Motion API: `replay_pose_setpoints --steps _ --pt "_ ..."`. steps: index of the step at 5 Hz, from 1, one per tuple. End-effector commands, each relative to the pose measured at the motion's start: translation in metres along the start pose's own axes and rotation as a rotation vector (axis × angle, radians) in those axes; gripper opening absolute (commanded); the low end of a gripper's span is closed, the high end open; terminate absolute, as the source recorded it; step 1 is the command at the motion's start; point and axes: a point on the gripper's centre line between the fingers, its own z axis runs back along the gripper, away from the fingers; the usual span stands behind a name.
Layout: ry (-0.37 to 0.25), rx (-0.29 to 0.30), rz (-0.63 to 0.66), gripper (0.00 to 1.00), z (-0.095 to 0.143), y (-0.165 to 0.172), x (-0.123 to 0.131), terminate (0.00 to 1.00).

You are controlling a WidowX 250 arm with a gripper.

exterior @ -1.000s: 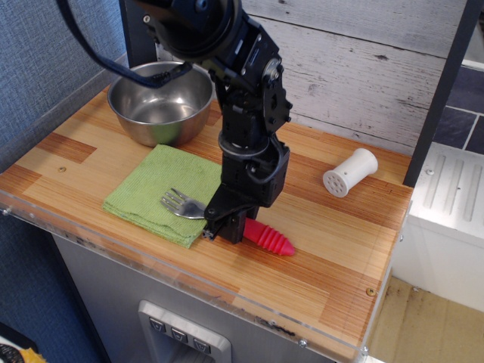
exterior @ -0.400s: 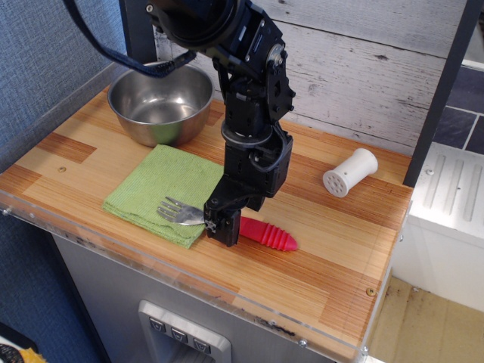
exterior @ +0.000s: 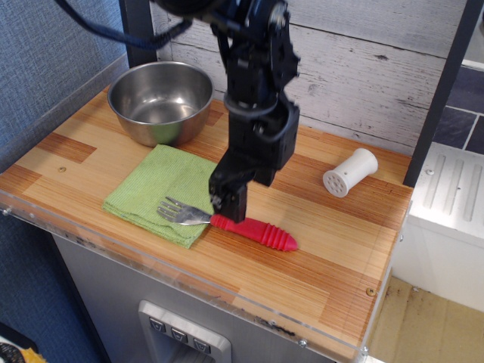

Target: Pick up the red fork and place it on the green cloth

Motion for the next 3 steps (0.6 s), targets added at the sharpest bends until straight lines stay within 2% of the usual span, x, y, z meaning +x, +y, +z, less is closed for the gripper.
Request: replay_pose_setpoints --steps 1,2,3 --pt "-0.044 0.138 -0.036 1.0 0.0507 -0.0022 0.0016 0.0" --pt "-0.044 0.138 -0.036 1.0 0.0507 -0.0022 0.0016 0.0" --pt "-0.044 0.138 -0.036 1.0 0.0507 -0.0022 0.0016 1.0"
